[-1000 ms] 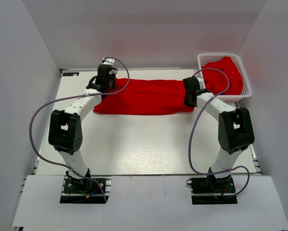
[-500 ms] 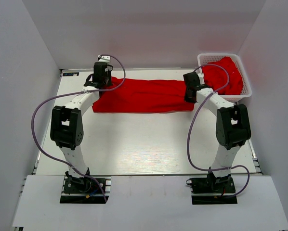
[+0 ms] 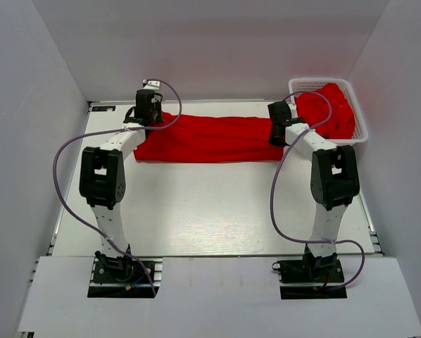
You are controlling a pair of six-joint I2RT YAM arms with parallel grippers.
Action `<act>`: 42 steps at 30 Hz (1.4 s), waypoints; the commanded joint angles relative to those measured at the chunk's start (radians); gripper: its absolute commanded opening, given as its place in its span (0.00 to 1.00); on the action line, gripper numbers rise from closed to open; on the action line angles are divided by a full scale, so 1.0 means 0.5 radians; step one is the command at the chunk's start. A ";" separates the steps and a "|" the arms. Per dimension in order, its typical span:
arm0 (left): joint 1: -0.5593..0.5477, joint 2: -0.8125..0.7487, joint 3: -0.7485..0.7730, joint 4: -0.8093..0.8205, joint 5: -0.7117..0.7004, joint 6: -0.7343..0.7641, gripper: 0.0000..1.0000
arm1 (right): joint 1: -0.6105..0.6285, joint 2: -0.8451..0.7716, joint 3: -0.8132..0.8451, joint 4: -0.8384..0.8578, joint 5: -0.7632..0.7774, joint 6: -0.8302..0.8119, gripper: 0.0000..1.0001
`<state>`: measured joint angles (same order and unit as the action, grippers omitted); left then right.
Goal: Fold and stack the t-shirts
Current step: Fold the other side of the tshirt into a rectangle
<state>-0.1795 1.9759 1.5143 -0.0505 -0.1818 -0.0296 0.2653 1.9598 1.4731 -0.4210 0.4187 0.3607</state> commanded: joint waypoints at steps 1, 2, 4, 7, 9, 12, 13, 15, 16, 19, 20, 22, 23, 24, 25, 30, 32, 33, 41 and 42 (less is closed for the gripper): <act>0.034 0.064 0.152 0.061 0.093 0.053 0.00 | -0.018 0.047 0.119 -0.026 -0.006 -0.031 0.00; 0.052 0.095 0.174 0.061 0.121 0.053 0.00 | -0.024 0.050 0.134 -0.026 -0.009 -0.037 0.00; 0.070 0.171 0.193 0.079 0.164 0.071 0.00 | -0.031 0.078 0.143 -0.020 -0.015 -0.034 0.00; 0.092 0.254 0.257 0.092 0.134 0.071 0.00 | -0.040 0.127 0.180 -0.020 -0.021 -0.043 0.00; 0.110 0.349 0.352 0.049 0.088 0.053 0.00 | -0.046 0.176 0.217 -0.036 -0.015 -0.040 0.00; 0.129 0.451 0.471 -0.018 0.069 0.053 0.00 | -0.049 0.225 0.244 -0.057 -0.018 -0.040 0.00; 0.129 0.469 0.496 -0.019 0.069 0.053 0.00 | -0.052 0.256 0.266 -0.057 -0.012 -0.043 0.00; 0.147 0.497 0.518 -0.043 0.069 0.035 0.05 | -0.055 0.274 0.287 -0.045 -0.018 -0.056 0.00; 0.147 0.524 0.518 -0.043 0.069 0.035 0.05 | -0.055 0.296 0.291 -0.023 0.009 -0.062 0.00; 0.147 0.576 0.582 -0.043 0.112 0.016 0.07 | -0.055 0.332 0.318 0.010 -0.034 -0.089 0.00; 0.147 0.607 0.601 -0.070 0.112 0.016 0.07 | -0.055 0.345 0.333 0.010 -0.040 -0.095 0.00; 0.166 0.629 0.622 -0.098 0.112 -0.002 0.27 | -0.052 0.363 0.349 0.007 -0.043 -0.099 0.00; 0.166 0.629 0.622 -0.117 0.130 -0.002 0.43 | -0.052 0.372 0.364 0.004 -0.049 -0.099 0.04; 0.166 0.629 0.650 -0.117 0.130 -0.002 0.44 | -0.052 0.382 0.373 0.001 -0.046 -0.099 0.11; 0.166 0.629 0.650 -0.141 0.130 -0.002 0.56 | -0.055 0.382 0.386 0.007 -0.052 -0.117 0.20; 0.166 0.647 0.788 -0.264 0.035 -0.051 1.00 | -0.052 0.379 0.484 -0.023 -0.058 -0.166 0.73; 0.166 0.647 0.806 -0.285 0.035 -0.051 1.00 | -0.049 0.357 0.511 -0.039 -0.070 -0.203 0.88; 0.166 0.620 0.806 -0.285 0.035 -0.051 1.00 | -0.043 0.336 0.521 -0.039 -0.076 -0.224 0.90; 0.166 0.457 0.748 -0.420 0.268 -0.146 1.00 | -0.037 0.143 0.429 -0.106 -0.303 -0.298 0.90; 0.166 0.414 0.724 -0.420 0.305 -0.165 1.00 | -0.034 0.118 0.392 -0.109 -0.382 -0.295 0.90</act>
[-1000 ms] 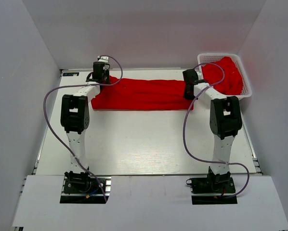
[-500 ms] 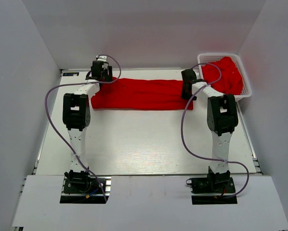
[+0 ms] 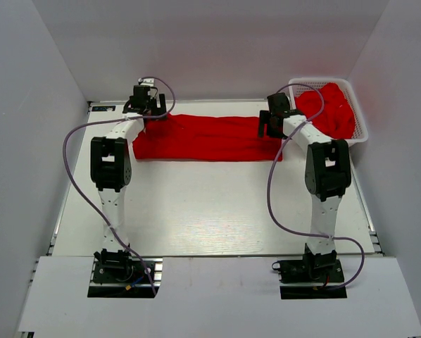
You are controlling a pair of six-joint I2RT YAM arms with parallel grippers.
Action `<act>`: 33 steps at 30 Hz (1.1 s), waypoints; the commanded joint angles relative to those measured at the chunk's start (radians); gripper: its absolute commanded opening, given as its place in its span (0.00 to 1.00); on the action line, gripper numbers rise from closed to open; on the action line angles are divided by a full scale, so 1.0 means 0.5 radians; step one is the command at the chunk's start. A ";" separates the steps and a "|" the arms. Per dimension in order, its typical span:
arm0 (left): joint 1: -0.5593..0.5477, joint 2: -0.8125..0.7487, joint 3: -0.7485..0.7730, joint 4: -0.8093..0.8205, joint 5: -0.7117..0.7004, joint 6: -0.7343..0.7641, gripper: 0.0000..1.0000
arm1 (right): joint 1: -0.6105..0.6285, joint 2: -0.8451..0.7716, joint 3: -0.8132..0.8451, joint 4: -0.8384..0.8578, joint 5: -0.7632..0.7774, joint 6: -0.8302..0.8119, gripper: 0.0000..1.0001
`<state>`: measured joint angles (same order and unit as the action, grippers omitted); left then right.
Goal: Fold and stack the t-shirts
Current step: Fold the other side of the tshirt into a rectangle
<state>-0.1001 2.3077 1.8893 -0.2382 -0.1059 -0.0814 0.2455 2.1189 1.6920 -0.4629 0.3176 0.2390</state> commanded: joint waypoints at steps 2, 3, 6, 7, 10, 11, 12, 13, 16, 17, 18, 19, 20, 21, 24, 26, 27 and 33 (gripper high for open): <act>-0.014 -0.277 -0.097 -0.027 0.254 -0.085 1.00 | 0.009 -0.243 -0.110 -0.019 -0.325 -0.064 0.90; -0.036 -0.277 -0.127 -0.027 0.312 -0.086 1.00 | 0.006 -0.265 -0.165 -0.013 -0.480 -0.064 0.90; -0.036 -0.317 -0.253 -0.005 0.481 -0.205 1.00 | 0.009 -0.292 -0.215 0.033 -0.753 -0.113 0.90; -0.036 -0.335 -0.293 0.025 0.509 -0.227 1.00 | 0.015 -0.289 -0.270 0.082 -0.800 -0.116 0.90; -0.036 -0.357 -0.465 0.111 0.528 -0.319 1.00 | 0.034 -0.262 -0.334 0.171 -0.991 -0.131 0.90; -0.036 -0.378 -0.502 0.130 0.528 -0.319 1.00 | 0.040 -0.256 -0.344 0.186 -1.021 -0.131 0.90; -0.036 -0.379 -0.557 0.154 0.528 -0.340 1.00 | 0.052 -0.234 -0.344 0.199 -1.040 -0.140 0.90; -0.036 -0.379 -0.578 0.154 0.528 -0.362 1.00 | 0.055 -0.210 -0.335 0.229 -1.034 -0.144 0.90; -0.036 -0.360 -0.628 0.154 0.482 -0.386 1.00 | 0.064 -0.139 -0.301 0.293 -1.013 -0.150 0.90; -0.036 -0.360 -0.649 0.154 0.463 -0.386 1.00 | 0.067 -0.112 -0.304 0.336 -1.016 -0.144 0.90; -0.036 -0.339 -0.649 0.154 0.430 -0.411 1.00 | 0.067 -0.105 -0.304 0.358 -1.010 -0.144 0.90; -0.036 -0.339 -0.673 0.154 0.430 -0.411 1.00 | 0.070 -0.090 -0.304 0.383 -0.973 -0.101 0.90; -0.036 -0.339 -0.698 0.154 0.408 -0.429 1.00 | 0.055 -0.069 -0.298 0.444 -0.970 -0.095 0.90; -0.018 -0.339 -0.698 0.154 0.408 -0.429 1.00 | 0.067 -0.056 -0.295 0.453 -0.945 -0.088 0.90; 0.001 -0.339 -0.741 0.154 0.408 -0.469 1.00 | 0.055 0.023 -0.221 0.487 -0.869 -0.061 0.90; 0.001 -0.339 -0.741 0.173 0.408 -0.469 1.00 | 0.049 0.075 -0.184 0.499 -0.807 -0.027 0.90; 0.001 -0.339 -0.741 0.173 0.408 -0.469 1.00 | 0.049 0.088 -0.175 0.505 -0.783 -0.018 0.90; 0.001 -0.357 -0.717 0.136 0.371 -0.451 1.00 | 0.049 0.036 -0.239 0.720 -0.387 0.132 0.90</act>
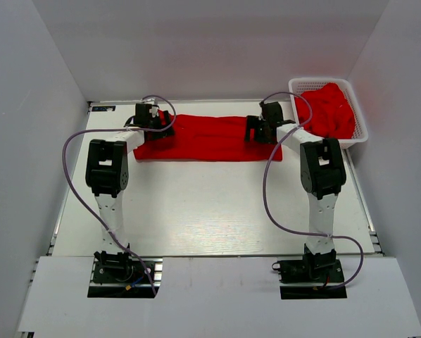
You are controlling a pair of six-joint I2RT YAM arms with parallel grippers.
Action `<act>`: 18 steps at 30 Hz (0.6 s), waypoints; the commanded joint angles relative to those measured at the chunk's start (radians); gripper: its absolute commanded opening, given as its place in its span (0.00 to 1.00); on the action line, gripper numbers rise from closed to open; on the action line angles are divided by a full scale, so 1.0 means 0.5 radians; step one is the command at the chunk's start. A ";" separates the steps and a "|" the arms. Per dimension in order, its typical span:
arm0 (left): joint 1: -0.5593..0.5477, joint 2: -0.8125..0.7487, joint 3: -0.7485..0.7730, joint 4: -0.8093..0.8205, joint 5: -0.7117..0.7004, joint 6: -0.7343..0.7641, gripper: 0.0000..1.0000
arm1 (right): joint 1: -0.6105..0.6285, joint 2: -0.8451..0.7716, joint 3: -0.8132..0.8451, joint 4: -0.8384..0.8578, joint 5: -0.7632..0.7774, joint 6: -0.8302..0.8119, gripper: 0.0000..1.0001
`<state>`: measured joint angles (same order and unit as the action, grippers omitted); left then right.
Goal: Fold and stack the t-shirts
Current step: Fold the other side of the tshirt into a rectangle, then rotate the tshirt 80 degrees
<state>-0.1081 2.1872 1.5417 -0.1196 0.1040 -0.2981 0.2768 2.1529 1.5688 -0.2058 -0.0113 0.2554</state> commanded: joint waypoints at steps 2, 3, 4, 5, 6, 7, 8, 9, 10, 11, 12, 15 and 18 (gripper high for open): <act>0.017 -0.098 -0.022 -0.101 -0.048 -0.017 1.00 | -0.026 -0.026 0.025 0.227 0.393 0.118 0.90; 0.017 -0.098 -0.022 -0.101 -0.048 -0.017 1.00 | -0.023 -0.014 0.041 0.212 0.424 0.121 0.90; 0.017 -0.098 -0.022 -0.101 -0.067 0.001 1.00 | -0.035 0.002 0.095 0.185 0.476 0.136 0.90; 0.017 -0.098 -0.022 -0.101 -0.067 0.001 1.00 | -0.041 0.032 0.126 0.127 0.504 0.146 0.90; 0.017 -0.098 -0.022 -0.101 -0.088 0.001 1.00 | -0.041 0.066 0.218 0.059 0.562 0.146 0.90; 0.017 -0.116 0.000 -0.123 -0.088 0.001 1.00 | -0.050 0.084 0.243 0.035 0.575 0.143 0.90; 0.017 -0.116 0.000 -0.123 -0.110 0.001 1.00 | -0.053 0.094 0.261 -0.020 0.584 0.131 0.90; 0.017 -0.116 0.039 -0.123 -0.110 0.001 1.00 | -0.047 0.072 0.268 -0.024 0.578 0.088 0.90; 0.017 -0.116 0.064 -0.141 -0.110 0.022 1.00 | -0.047 0.060 0.265 -0.015 0.566 0.057 0.90; 0.017 -0.116 0.095 -0.172 -0.092 0.023 1.00 | -0.044 0.042 0.256 -0.009 0.556 -0.040 0.90; 0.017 -0.116 0.159 -0.172 -0.073 0.023 1.00 | -0.032 -0.004 0.216 0.028 0.541 -0.084 0.90; 0.017 -0.134 0.279 -0.255 -0.097 0.023 1.00 | -0.029 -0.038 0.191 0.077 0.486 -0.212 0.90; 0.017 -0.205 0.297 -0.301 -0.165 0.023 1.00 | -0.032 0.035 0.292 0.068 0.449 -0.320 0.90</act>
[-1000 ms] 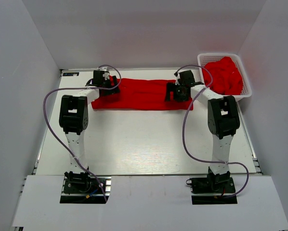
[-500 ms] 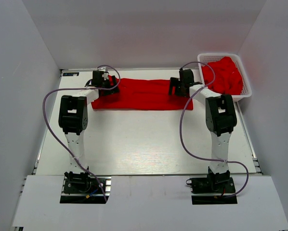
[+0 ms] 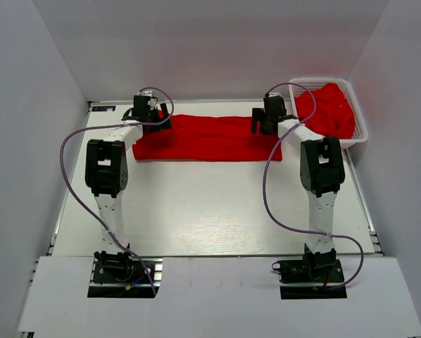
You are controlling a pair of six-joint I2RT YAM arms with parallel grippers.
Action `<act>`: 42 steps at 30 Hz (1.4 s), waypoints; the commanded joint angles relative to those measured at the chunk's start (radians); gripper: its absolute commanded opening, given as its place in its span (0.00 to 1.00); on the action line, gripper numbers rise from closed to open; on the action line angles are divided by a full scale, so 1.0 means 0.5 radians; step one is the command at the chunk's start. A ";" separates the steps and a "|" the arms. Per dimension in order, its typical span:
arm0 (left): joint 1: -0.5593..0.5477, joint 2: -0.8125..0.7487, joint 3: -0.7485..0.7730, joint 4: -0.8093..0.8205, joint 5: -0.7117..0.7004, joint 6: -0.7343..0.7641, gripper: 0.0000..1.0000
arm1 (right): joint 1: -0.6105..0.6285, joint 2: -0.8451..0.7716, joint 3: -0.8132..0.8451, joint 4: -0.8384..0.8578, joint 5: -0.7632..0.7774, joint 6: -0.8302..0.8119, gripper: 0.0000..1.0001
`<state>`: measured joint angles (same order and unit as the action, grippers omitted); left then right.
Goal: Fold and stack the t-shirts
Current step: Rotate the tshirt 80 degrees
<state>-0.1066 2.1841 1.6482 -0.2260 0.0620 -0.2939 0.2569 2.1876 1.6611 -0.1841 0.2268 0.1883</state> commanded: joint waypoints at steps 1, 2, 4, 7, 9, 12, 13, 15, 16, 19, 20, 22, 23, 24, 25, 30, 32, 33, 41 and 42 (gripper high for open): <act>0.014 -0.217 0.085 -0.106 -0.081 -0.004 1.00 | 0.011 0.024 0.244 -0.018 -0.064 -0.223 0.90; -0.004 -0.239 0.054 -0.149 -0.133 -0.004 1.00 | 0.005 0.112 0.300 -0.076 -0.073 -0.226 0.90; -0.005 -0.291 -0.007 -0.192 -0.133 -0.044 1.00 | 0.005 0.187 0.466 -0.138 -0.107 -0.226 0.90; -0.005 -0.315 -0.157 -0.217 -0.133 -0.044 1.00 | -0.008 0.416 0.702 -0.248 -0.165 -0.165 0.90; -0.005 -0.315 -0.176 -0.293 -0.133 -0.044 1.00 | -0.001 0.444 0.740 -0.267 -0.180 -0.147 0.90; -0.005 -0.193 -0.112 -0.404 -0.158 -0.065 1.00 | -0.008 0.484 0.737 -0.310 -0.168 -0.079 0.90; -0.005 -0.159 -0.087 -0.474 -0.185 -0.066 1.00 | -0.008 0.485 0.740 -0.334 -0.171 -0.073 0.90; -0.005 -0.089 -0.020 -0.496 -0.185 -0.090 1.00 | -0.008 0.488 0.700 -0.377 -0.174 -0.064 0.90; -0.005 -0.013 0.005 -0.514 -0.185 -0.090 1.00 | -0.008 0.478 0.688 -0.399 -0.174 -0.064 0.90; 0.014 0.120 0.155 -0.563 -0.158 -0.090 1.00 | -0.008 0.433 0.550 -0.533 -0.098 0.010 0.90; 0.014 0.214 0.261 -0.597 -0.133 -0.066 1.00 | -0.002 0.375 0.492 -0.558 -0.107 0.056 0.90; 0.014 0.319 0.476 -0.646 -0.133 -0.047 1.00 | -0.005 0.182 0.156 -0.537 -0.174 0.102 0.90; 0.014 0.423 0.550 -0.665 -0.133 -0.029 1.00 | 0.008 0.120 0.047 -0.500 -0.205 0.123 0.90; 0.014 0.476 0.621 -0.683 -0.133 -0.029 1.00 | 0.017 -0.008 -0.294 -0.476 -0.342 0.130 0.90; 0.014 0.528 0.761 -0.683 -0.088 -0.001 1.00 | 0.029 -0.149 -0.419 -0.360 -0.395 0.154 0.90; -0.005 0.847 1.231 -0.643 0.035 0.020 1.00 | 0.231 -0.653 -1.179 -0.236 -0.708 0.265 0.90; -0.044 0.942 1.348 -0.461 0.152 0.020 1.00 | 0.347 -0.773 -1.361 -0.267 -0.894 0.237 0.90; -0.044 0.942 1.349 -0.383 0.240 -0.028 1.00 | 0.442 -0.840 -1.389 -0.297 -0.968 0.222 0.90; -0.155 1.169 1.508 0.047 0.358 -0.234 1.00 | 1.005 -0.973 -1.282 -0.328 -1.557 -0.158 0.90; -0.173 1.169 1.508 0.117 0.358 -0.234 1.00 | 1.023 -0.967 -1.240 -0.310 -1.664 -0.189 0.90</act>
<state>-0.1509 2.7304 2.3985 -0.2123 0.1719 -0.3592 0.7437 1.7042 0.9874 -0.2993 -0.3916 0.1707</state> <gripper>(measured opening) 0.997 0.905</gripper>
